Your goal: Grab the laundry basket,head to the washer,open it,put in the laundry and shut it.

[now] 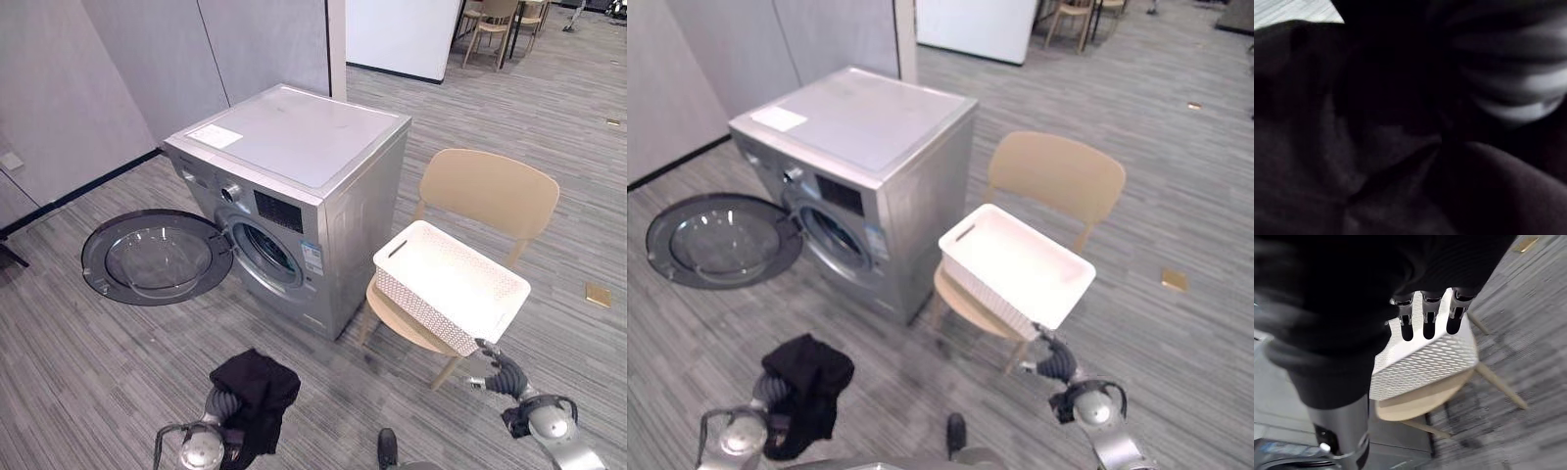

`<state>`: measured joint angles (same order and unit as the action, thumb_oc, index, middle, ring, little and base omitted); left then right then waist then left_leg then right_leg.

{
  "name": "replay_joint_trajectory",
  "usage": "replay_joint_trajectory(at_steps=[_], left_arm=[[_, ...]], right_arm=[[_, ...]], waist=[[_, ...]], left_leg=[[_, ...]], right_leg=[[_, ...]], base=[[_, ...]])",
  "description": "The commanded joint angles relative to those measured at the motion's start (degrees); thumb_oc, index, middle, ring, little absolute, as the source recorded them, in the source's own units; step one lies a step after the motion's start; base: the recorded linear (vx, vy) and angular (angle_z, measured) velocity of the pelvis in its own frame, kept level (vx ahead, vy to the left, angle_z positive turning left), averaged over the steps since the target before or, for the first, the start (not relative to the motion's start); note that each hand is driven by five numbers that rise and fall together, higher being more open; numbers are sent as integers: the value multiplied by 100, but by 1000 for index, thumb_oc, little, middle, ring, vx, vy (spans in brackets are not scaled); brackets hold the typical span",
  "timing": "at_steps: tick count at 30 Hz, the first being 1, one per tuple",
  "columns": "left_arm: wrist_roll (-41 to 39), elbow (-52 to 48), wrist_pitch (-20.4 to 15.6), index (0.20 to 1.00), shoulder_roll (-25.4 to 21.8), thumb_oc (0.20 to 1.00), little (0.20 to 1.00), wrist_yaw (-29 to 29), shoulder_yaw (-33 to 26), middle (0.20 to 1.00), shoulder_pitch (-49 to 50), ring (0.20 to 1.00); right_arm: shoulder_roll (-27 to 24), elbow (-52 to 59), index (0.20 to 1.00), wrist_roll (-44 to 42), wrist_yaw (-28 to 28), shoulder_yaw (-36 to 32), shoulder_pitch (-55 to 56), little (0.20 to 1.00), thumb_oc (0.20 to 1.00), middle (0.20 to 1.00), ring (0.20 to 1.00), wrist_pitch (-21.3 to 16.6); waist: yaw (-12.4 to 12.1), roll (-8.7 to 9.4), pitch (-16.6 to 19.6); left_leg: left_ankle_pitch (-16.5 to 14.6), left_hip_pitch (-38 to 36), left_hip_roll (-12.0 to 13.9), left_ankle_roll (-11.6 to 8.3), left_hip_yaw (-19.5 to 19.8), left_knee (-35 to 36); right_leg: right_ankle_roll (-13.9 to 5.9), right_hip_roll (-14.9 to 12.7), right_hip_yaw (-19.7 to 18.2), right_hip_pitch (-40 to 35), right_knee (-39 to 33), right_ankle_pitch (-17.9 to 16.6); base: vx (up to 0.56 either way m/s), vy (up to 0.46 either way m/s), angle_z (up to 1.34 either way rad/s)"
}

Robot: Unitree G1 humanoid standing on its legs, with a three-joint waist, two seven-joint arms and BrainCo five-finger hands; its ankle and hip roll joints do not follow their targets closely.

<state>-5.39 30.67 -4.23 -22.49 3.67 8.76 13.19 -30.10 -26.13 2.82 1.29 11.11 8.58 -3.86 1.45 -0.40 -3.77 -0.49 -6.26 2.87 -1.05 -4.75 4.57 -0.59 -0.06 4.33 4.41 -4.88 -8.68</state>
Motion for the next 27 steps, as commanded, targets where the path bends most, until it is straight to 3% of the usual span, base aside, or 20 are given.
replay_joint_trajectory(at_steps=[1,4,11,12,13,14,16,21,23,27], left_arm=[[104,-90,-102,200,-132,200,200,-34,-274,200,-332,200],[61,87,-71,200,-84,200,200,-4,-388,200,-271,200],[-252,236,-73,200,-18,200,200,212,-430,200,-571,200],[-273,203,-73,200,-16,200,200,251,-419,200,-600,200],[-292,174,-70,200,7,200,200,298,-427,200,-615,200],[-292,171,-68,200,6,200,200,298,-427,200,-613,200],[-222,157,-47,200,-15,200,200,279,-415,200,-648,200],[-209,160,-17,200,-6,200,200,299,-426,200,-726,200],[-168,159,-20,200,-9,200,200,300,-420,200,-720,200],[-191,205,41,200,-87,200,200,316,-535,200,-727,200]], right_arm=[[92,193,1000,257,9,-55,-282,1000,1000,1000,1000,-104],[188,-237,1000,296,45,-70,-282,1000,1000,1000,1000,-66],[298,-584,1000,208,284,-34,-547,1000,1000,1000,1000,-43],[308,-565,1000,179,314,-57,-551,1000,1000,1000,1000,-22],[348,-579,1000,181,363,-59,-529,1000,1000,1000,1000,-1],[349,-580,1000,181,364,-58,-528,1000,1000,1000,1000,-1],[416,-604,1000,213,417,-41,-453,1000,1000,1000,1000,66],[496,-613,1000,264,453,-2,-468,1000,1000,1000,1000,130],[568,-630,1000,299,467,49,-520,1000,1000,1000,1000,108],[737,-572,1000,415,423,254,-706,1000,1000,1000,1000,168]], waist=[[-20,163,6],[-43,160,-74],[-162,284,-513],[-170,314,-551],[-191,340,-572],[-190,340,-568],[-226,394,-533],[-253,451,-484],[-282,503,-429],[-407,736,-444]], left_leg=[[113,469,-102,-129,192,43],[115,449,-93,-119,225,-4],[-11,1317,-129,-254,282,-1150],[-15,1434,-107,-261,165,-1282],[-7,1536,36,-210,-256,-1320],[-9,1541,37,-210,-254,-1325],[79,1681,254,-198,-914,-981],[242,1848,411,-219,-1206,-688],[257,1859,318,-173,-1222,-765],[-116,1754,28,97,-1128,-947]], right_leg=[[-447,-200,85,-707,395,1250],[-407,-189,90,-716,453,1310],[-279,-267,336,-558,534,1368],[-271,-292,443,-573,521,1383],[-280,-339,671,-614,493,1435],[-280,-338,673,-612,492,1435],[-364,-429,1119,-793,453,1596],[-435,-594,1543,-987,621,1790],[-502,-720,1678,-1103,755,1848],[-654,-1134,1609,-896,1707,1704]], base=[[10,-57,1],[-8,-51,1],[-68,-51,16],[18,-21,53],[37,0,47],[60,11,72],[213,91,98],[217,155,119],[353,284,61],[286,240,34]])
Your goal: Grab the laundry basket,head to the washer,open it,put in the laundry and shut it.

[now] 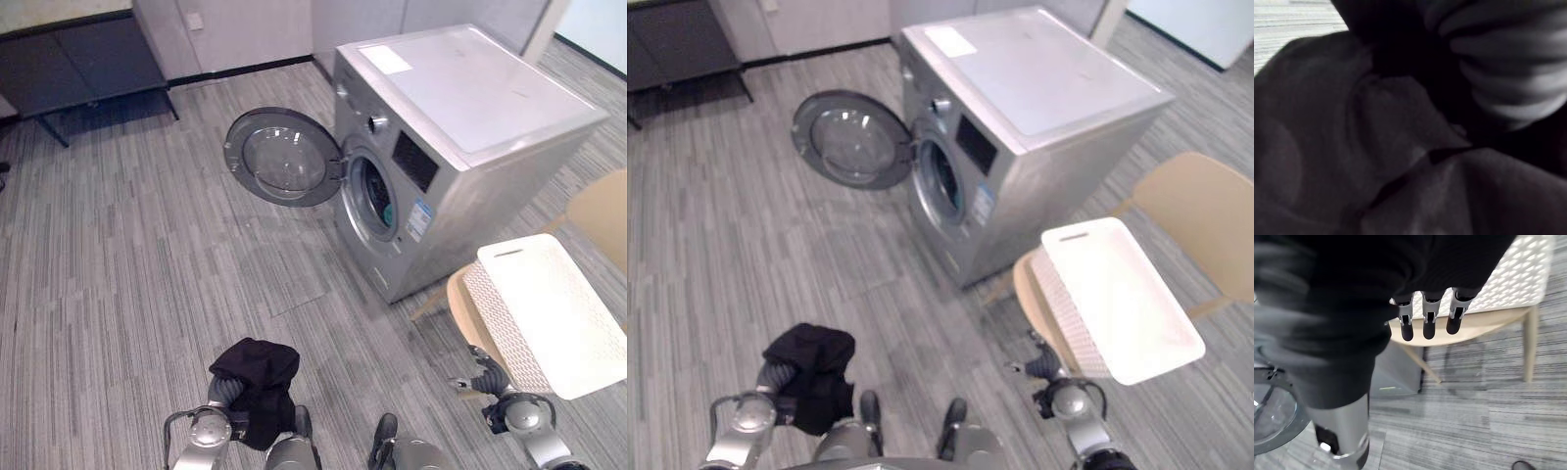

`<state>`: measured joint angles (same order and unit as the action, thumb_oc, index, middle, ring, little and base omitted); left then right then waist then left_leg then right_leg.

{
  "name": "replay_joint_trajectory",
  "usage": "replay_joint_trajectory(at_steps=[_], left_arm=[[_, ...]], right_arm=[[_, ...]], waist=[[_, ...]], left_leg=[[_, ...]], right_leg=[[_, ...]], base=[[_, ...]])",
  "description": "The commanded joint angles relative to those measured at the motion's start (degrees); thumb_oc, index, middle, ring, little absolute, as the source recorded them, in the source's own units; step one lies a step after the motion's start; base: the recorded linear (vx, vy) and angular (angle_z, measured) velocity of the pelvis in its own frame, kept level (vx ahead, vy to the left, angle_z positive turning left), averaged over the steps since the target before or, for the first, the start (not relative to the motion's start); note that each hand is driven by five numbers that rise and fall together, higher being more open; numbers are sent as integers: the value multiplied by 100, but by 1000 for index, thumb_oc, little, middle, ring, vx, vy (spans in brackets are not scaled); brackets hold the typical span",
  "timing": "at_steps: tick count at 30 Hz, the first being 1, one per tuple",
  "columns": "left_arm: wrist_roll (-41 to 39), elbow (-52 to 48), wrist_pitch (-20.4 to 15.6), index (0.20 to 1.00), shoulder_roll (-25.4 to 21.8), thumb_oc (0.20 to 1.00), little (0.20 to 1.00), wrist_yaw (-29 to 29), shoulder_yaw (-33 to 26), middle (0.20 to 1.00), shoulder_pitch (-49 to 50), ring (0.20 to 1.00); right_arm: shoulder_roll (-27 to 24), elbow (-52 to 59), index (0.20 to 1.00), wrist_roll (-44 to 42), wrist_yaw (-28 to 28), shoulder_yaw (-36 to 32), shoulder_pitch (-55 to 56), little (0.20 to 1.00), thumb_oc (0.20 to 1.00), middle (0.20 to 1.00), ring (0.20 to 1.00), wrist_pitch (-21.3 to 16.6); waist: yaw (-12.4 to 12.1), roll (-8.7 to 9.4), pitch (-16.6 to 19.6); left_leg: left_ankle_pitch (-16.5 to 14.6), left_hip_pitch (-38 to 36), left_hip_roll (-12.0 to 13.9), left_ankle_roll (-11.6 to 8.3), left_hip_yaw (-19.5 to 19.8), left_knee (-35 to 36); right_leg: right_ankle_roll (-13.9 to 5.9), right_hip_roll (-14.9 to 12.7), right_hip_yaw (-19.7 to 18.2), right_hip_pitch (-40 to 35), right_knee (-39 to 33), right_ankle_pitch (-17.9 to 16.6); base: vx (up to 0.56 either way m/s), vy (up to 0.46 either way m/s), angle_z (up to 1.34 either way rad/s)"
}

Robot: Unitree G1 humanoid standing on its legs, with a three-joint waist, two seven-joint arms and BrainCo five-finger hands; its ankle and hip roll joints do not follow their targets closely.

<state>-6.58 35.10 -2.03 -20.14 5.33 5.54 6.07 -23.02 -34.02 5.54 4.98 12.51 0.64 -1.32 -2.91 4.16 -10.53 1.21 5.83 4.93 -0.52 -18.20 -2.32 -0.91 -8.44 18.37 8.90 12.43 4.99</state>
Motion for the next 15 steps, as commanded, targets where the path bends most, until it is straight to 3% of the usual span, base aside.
replay_joint_trajectory(at_steps=[1,3,4,6,7,8,11,15], left_arm=[[-57,-228,-175,200,-386,200,200,167,-235,200,-47,200],[1,-248,-178,200,-473,200,200,236,-213,200,-96,200],[-16,-279,-178,200,-476,200,200,231,-224,200,-115,200],[-36,-332,-181,200,-476,200,200,244,-201,200,-151,200],[-35,-332,-181,200,-475,200,200,244,-201,200,-151,200],[-20,-369,-164,200,-477,200,200,209,-163,200,-149,200],[-10,-344,-152,200,-422,200,200,163,-32,200,-223,200],[3,-398,-172,200,-330,200,200,54,70,200,-207,200]], right_arm=[[72,298,1000,120,58,138,59,1000,1000,1000,1000,-75],[148,415,1000,46,68,205,12,1000,1000,1000,1000,-89],[160,463,1000,40,58,230,-4,1000,1000,1000,1000,-91],[180,497,1000,6,44,279,-26,1000,1000,1000,1000,-100],[179,497,1000,6,44,279,-27,1000,1000,1000,1000,-100],[173,547,1000,-24,8,308,6,1000,1000,1000,1000,-93],[160,497,1000,-32,21,320,36,1000,1000,1000,1000,-85],[125,434,1000,53,-42,364,91,1000,1000,1000,1000,-56]], waist=[[36,338,182],[90,365,91],[127,301,42],[228,211,-55],[231,211,-61],[317,167,-151],[449,169,-254],[567,209,-247]], left_leg=[[-366,482,-252,110,258,-267],[-495,278,-370,214,382,-187],[-393,227,-335,264,408,-111],[-433,-13,-394,279,605,42],[-433,-21,-396,279,607,45],[-476,-240,-462,288,789,169],[-603,-507,-608,282,1105,228],[-865,-748,-810,268,1495,106]], right_leg=[[-671,-344,71,-1159,352,137],[-699,-242,-289,-765,817,-67],[-597,-70,-467,-473,967,-150],[-539,195,-731,-107,965,-30],[-539,193,-729,-113,969,-25],[-502,391,-855,180,822,12],[-516,581,-974,545,372,-186],[-604,561,-962,740,-366,-576]], base=[[232,192,14],[188,150,28],[157,124,21],[169,89,33],[242,62,68],[246,40,81],[282,1,40],[317,-69,75]])
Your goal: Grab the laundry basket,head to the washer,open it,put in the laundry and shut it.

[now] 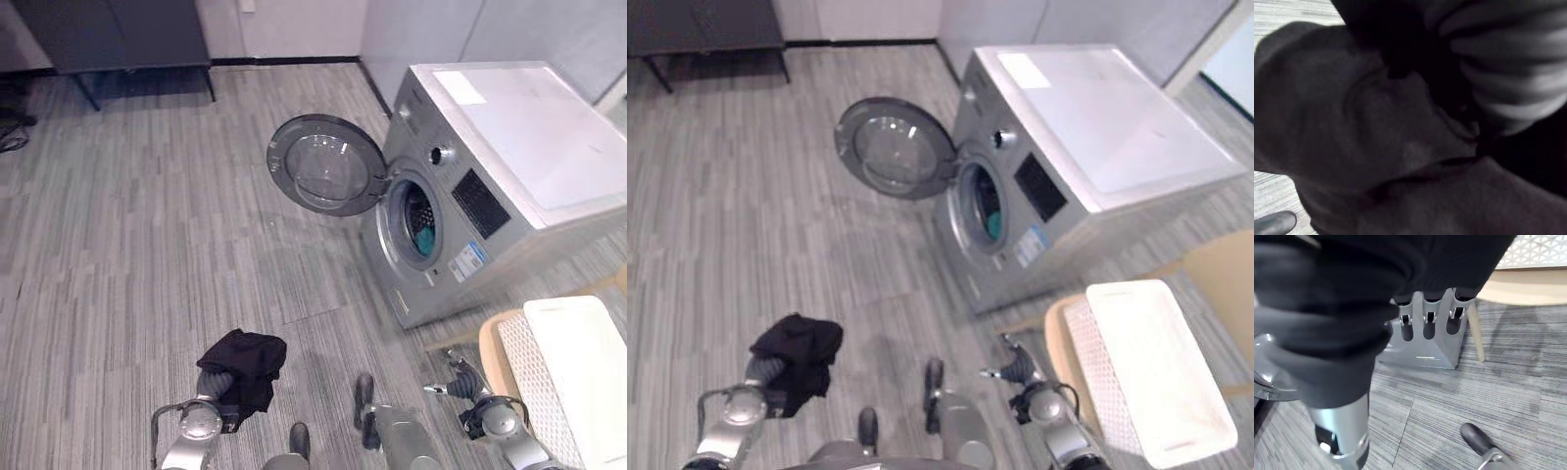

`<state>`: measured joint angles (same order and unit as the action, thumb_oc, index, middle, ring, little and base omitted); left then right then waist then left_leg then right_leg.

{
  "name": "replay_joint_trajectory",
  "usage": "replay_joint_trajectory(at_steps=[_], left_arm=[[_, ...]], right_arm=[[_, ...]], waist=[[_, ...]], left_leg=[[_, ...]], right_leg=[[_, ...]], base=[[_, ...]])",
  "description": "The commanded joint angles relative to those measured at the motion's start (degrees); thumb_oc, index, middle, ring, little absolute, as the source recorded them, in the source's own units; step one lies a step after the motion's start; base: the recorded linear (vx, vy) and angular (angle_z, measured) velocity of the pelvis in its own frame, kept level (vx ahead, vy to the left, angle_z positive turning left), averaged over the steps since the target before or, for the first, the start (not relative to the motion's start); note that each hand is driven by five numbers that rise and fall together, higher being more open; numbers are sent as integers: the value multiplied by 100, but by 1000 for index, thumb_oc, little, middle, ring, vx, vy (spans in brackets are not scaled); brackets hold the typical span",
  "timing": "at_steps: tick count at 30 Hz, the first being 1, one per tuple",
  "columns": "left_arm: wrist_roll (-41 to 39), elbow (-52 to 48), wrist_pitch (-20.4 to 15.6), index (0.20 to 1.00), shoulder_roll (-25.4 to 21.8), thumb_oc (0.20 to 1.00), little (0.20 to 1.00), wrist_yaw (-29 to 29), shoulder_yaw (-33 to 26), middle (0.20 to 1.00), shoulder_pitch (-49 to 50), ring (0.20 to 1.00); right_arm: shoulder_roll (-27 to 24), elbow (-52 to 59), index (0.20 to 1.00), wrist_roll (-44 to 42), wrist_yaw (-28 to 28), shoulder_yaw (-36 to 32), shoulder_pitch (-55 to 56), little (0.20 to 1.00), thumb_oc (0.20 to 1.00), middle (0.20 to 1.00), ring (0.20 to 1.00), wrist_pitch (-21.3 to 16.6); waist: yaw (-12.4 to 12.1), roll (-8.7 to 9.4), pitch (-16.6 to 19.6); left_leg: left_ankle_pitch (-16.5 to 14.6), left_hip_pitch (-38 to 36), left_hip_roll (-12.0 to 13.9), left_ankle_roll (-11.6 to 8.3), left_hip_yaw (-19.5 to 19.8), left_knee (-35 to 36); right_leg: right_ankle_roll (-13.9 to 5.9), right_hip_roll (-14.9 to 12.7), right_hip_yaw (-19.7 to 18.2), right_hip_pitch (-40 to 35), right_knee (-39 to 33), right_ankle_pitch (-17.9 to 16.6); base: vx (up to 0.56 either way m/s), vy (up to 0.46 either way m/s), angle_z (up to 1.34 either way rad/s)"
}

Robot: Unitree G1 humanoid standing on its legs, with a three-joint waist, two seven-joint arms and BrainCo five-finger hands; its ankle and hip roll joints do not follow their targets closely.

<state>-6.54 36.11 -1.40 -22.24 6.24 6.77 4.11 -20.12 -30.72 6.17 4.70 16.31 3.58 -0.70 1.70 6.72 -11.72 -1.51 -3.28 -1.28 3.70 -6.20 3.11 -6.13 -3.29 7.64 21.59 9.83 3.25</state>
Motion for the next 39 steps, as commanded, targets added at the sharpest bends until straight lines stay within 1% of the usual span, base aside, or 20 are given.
replay_joint_trajectory(at_steps=[1,3,5,8,11,14,15,17,18,19,23,25,27,29,31,33,36,37,38,39], left_arm=[[13,-499,-236,200,-98,200,200,-37,-59,200,-2,200],[48,-517,-245,200,-59,200,200,-40,-28,200,11,200],[108,-594,-229,200,-6,200,200,-92,-2,200,146,200],[35,-674,-192,200,51,200,200,-151,-6,200,226,200],[-42,-602,-182,200,94,200,200,-152,37,200,176,200],[-21,-561,-173,200,101,200,200,-150,55,200,167,200],[81,-470,-168,200,67,200,200,-129,31,200,193,200],[112,-455,-166,200,45,200,200,-110,-25,200,239,200],[112,-456,-166,200,45,200,200,-109,-24,200,241,200],[117,-404,-169,200,19,200,200,-84,-59,200,267,200],[70,-440,-160,200,-14,200,200,-48,-88,200,310,200],[42,-368,-177,200,-42,200,200,-73,-22,200,269,200],[78,-394,-170,200,-81,200,200,-133,84,200,238,200],[188,-369,-190,200,-191,200,200,-213,244,200,28,200],[271,-467,-214,200,-271,200,200,-180,331,200,-112,200],[230,-575,-235,200,-284,200,200,-147,330,200,-138,200],[122,-574,-239,200,-221,200,200,-99,372,200,-240,200],[75,-522,-251,200,-189,200,200,-83,411,200,-300,200],[75,-520,-252,200,-188,200,200,-83,412,200,-302,200],[68,-484,-249,200,-176,200,200,-101,422,200,-314,200]], right_arm=[[-167,88,1000,19,-22,3,-198,1000,1000,1000,1000,-127],[-164,50,1000,61,-29,54,-206,1000,1000,1000,1000,-138],[-188,20,1000,104,-66,47,-154,1000,1000,1000,1000,-152],[-268,1,1000,72,-66,31,-196,1000,1000,1000,1000,-142],[-339,-63,1000,12,-34,17,-237,1000,1000,1000,1000,-105],[-352,-92,1000,14,-29,15,-240,1000,1000,1000,1000,-93],[-393,-156,1000,10,13,-40,-211,1000,1000,1000,1000,-89],[-382,-245,1000,-3,46,-64,-181,1000,1000,1000,1000,-86],[-381,-247,1000,-3,47,-63,-180,1000,1000,1000,1000,-88],[-361,-365,1000,31,80,-60,-152,1000,1000,1000,1000,-87],[-378,-522,1000,140,126,3,-228,1000,1000,1000,1000,-75],[-364,-630,1000,131,122,5,-313,1000,1000,1000,1000,-77],[-345,-636,1000,134,114,-30,-307,1000,1000,1000,1000,-98],[-273,-650,1000,109,86,-34,-418,1000,1000,1000,1000,-98],[-191,-611,1000,143,44,30,-567,1000,1000,1000,1000,-96],[-137,-596,1000,142,46,50,-689,1000,1000,1000,1000,-110],[18,-695,1000,110,46,75,-794,1000,1000,1000,1000,-109],[81,-799,1000,110,37,137,-842,1000,1000,1000,1000,-127],[80,-800,1000,110,37,136,-843,1000,1000,1000,1000,-127],[84,-816,1000,125,29,169,-859,1000,1000,1000,1000,-131]], waist=[[107,-36,-116],[127,-13,-75],[186,3,81],[162,20,67],[81,100,28],[59,120,23],[-10,88,7],[-96,21,-13],[-96,29,-18],[-226,-31,-86],[-381,-80,-126],[-424,-93,-54],[-404,-120,34],[-300,-54,156],[-241,3,231],[-268,-37,264],[-250,-80,278],[-255,-113,286],[-260,-113,281],[-258,-133,290]], left_leg=[[-661,97,-214,-164,325,-479],[-841,-52,-246,-189,394,-560],[-1086,-157,-244,-310,400,-910],[-763,354,-12,-577,196,-2468],[-684,916,174,-511,-76,-2836],[-760,1066,164,-463,-116,-2662],[-568,1387,169,-457,-155,-1991],[-20,1671,202,-552,-33,-1477],[0,1640,192,-555,-35,-1435],[401,1835,236,-651,217,-815],[674,2072,251,-785,1216,-186],[687,2098,240,-802,1653,-422],[778,2013,233,-771,1512,-647],[542,1955,135,-635,1165,-959],[225,1798,134,-460,692,-1080],[80,1586,259,-382,372,-1008],[-73,1223,412,-356,-131,-849],[-140,1006,508,-380,-466,-708],[-139,998,508,-380,-470,-704],[-132,916,539,-394,-600,-614]], right_leg=[[-94,-16,257,-521,-153,-487],[-93,-90,450,-596,-221,-466],[44,62,181,-883,-334,-378],[250,165,33,-1302,-490,-326],[355,130,84,-1592,-666,-166],[348,116,84,-1635,-689,-128],[299,151,40,-1832,-795,-21],[314,262,-51,-2033,-885,78],[315,255,-52,-2046,-889,81],[341,361,-199,-2252,-863,255],[404,523,-703,-2402,-598,522],[368,521,-1083,-2611,-435,720],[325,394,-1192,-2740,-299,810],[165,124,-1313,-2674,-19,719],[2,-71,-1379,-2382,399,403],[-82,-223,-1092,-2090,749,173],[-101,-557,-136,-1827,720,59],[-42,-643,549,-1687,511,153],[-42,-642,546,-1691,511,153],[-32,-641,825,-1612,469,170]], base=[[264,-103,31],[300,-153,34],[373,-164,20],[245,-131,35],[177,-129,-37],[119,-17,-32],[271,4,-11],[259,19,-7],[286,66,-14],[293,86,-22],[344,131,-56],[524,290,-107],[546,367,-105],[481,393,-99],[274,282,-90],[154,160,-135],[135,124,-117],[85,109,-94],[65,89,-113],[37,41,-108]])
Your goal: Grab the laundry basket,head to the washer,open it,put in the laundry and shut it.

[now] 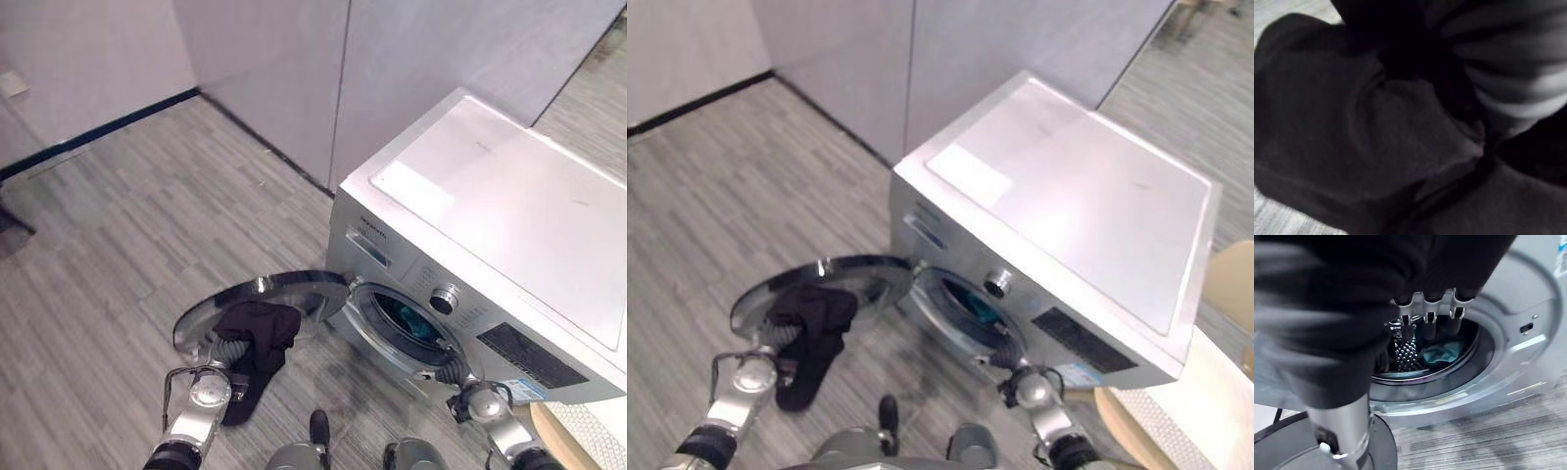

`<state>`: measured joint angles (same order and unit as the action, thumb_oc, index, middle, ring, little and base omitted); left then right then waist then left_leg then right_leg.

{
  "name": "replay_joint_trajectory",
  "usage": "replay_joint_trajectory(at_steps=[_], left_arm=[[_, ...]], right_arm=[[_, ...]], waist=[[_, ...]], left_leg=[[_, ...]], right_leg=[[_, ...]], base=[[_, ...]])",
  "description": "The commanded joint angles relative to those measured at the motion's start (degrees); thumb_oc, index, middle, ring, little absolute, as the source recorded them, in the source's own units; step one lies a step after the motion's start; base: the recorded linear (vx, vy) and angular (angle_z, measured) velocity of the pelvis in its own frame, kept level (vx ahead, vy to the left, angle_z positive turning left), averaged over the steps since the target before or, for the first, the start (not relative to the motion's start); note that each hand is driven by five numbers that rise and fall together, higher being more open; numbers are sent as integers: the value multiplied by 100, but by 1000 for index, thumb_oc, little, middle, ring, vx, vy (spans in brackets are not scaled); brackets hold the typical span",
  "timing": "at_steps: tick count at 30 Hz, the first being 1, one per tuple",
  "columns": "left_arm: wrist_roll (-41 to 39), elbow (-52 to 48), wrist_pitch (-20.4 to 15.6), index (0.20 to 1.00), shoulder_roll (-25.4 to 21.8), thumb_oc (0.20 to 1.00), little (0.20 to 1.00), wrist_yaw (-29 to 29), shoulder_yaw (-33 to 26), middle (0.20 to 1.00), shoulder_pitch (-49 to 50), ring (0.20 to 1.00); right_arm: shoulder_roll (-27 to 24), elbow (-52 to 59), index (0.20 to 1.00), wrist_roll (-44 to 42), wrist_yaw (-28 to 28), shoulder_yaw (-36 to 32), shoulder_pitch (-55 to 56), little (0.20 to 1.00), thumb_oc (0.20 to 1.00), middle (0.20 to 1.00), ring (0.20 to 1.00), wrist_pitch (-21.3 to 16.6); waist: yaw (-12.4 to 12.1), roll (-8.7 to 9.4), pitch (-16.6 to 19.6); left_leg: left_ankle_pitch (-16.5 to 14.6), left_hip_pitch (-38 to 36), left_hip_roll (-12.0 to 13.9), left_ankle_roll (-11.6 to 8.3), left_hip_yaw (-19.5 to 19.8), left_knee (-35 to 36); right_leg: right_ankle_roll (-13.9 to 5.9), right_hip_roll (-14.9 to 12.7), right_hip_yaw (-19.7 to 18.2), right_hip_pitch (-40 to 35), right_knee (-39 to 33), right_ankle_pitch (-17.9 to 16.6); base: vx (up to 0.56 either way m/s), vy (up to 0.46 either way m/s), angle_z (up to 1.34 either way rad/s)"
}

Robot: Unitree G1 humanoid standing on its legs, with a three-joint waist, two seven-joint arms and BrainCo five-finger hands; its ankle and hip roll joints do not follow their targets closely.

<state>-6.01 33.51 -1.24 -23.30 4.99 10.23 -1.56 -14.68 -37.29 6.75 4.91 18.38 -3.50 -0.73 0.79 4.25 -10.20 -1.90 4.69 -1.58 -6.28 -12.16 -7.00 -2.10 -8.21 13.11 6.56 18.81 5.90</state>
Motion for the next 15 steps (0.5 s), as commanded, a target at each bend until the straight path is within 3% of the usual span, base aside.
replay_joint_trajectory(at_steps=[1,2,3,5,8,13,15], left_arm=[[2,-198,-277,200,-65,200,200,22,92,200,227,200],[2,-196,-278,200,-65,200,200,22,92,200,226,200],[18,-264,-280,200,-72,200,200,-62,161,200,243,200],[164,-326,-288,200,-46,200,200,-180,225,200,283,200],[216,-393,-309,200,-41,200,200,-252,309,200,287,200],[241,-611,-325,200,114,200,200,-385,455,200,336,200],[191,-650,-334,200,145,200,200,-366,462,200,330,200]], right_arm=[[-463,-162,1000,80,2,0,-168,1000,1000,1000,1000,-134],[-464,-162,1000,80,2,-1,-168,1000,1000,1000,1000,-134],[-463,-169,1000,70,4,-11,-79,1000,1000,1000,1000,-140],[-509,-184,1000,90,-2,-71,47,1000,1000,1000,1000,-115],[-581,-189,1000,43,20,-156,142,1000,1000,1000,1000,-107],[-785,-110,1000,4,50,-405,376,1000,1000,1000,1000,-92],[-828,-119,1000,-30,60,-433,389,1000,1000,1000,1000,-84]], waist=[[-170,108,127],[-173,108,124],[-97,115,88],[39,173,103],[141,144,103],[529,-84,202],[573,-118,185]], left_leg=[[-94,28,599,589,-176,440],[-92,22,599,589,-179,445],[-280,-253,684,496,-505,426],[-398,-324,671,503,-641,304],[-436,-338,732,440,-777,169],[-533,-552,829,326,-1058,43],[-622,-541,865,312,-1072,-201]], right_leg=[[-419,-169,609,-35,-415,-112],[-419,-169,606,-37,-414,-111],[-438,-188,1085,28,-442,-12],[-404,52,644,-86,-857,-52],[-370,140,576,-176,-1164,-130],[-345,464,35,-481,-1930,-295],[-342,540,-189,-590,-2109,-302]], base=[[37,41,-119],[143,-66,-159],[146,-137,-191],[112,-150,-121],[32,-123,-38],[62,-60,-39],[61,-6,-47]])
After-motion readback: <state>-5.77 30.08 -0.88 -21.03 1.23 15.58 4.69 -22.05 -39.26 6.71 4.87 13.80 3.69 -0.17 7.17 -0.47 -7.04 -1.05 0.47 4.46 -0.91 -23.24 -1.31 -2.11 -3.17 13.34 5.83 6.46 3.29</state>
